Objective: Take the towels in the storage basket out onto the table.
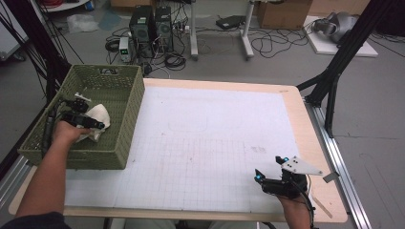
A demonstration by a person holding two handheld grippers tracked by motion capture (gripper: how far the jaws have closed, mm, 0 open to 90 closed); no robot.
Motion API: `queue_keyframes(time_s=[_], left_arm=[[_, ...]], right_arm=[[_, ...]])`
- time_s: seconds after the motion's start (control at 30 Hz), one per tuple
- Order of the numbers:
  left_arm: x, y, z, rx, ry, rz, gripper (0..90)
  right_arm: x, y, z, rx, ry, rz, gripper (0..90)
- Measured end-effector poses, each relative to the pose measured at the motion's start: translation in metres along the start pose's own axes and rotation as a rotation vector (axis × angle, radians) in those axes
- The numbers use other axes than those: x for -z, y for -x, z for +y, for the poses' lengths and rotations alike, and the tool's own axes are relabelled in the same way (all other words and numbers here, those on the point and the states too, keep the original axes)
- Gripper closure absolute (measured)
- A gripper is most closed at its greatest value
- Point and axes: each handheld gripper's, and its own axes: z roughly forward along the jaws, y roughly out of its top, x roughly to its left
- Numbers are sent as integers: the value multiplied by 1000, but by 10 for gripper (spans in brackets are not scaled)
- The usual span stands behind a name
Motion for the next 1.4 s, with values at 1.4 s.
queue_keyframes(time_s=[1.4], left_arm=[[155,71,18,-100,820,-327,733]], right_arm=[[12,5,0,-38,40,-28,111]])
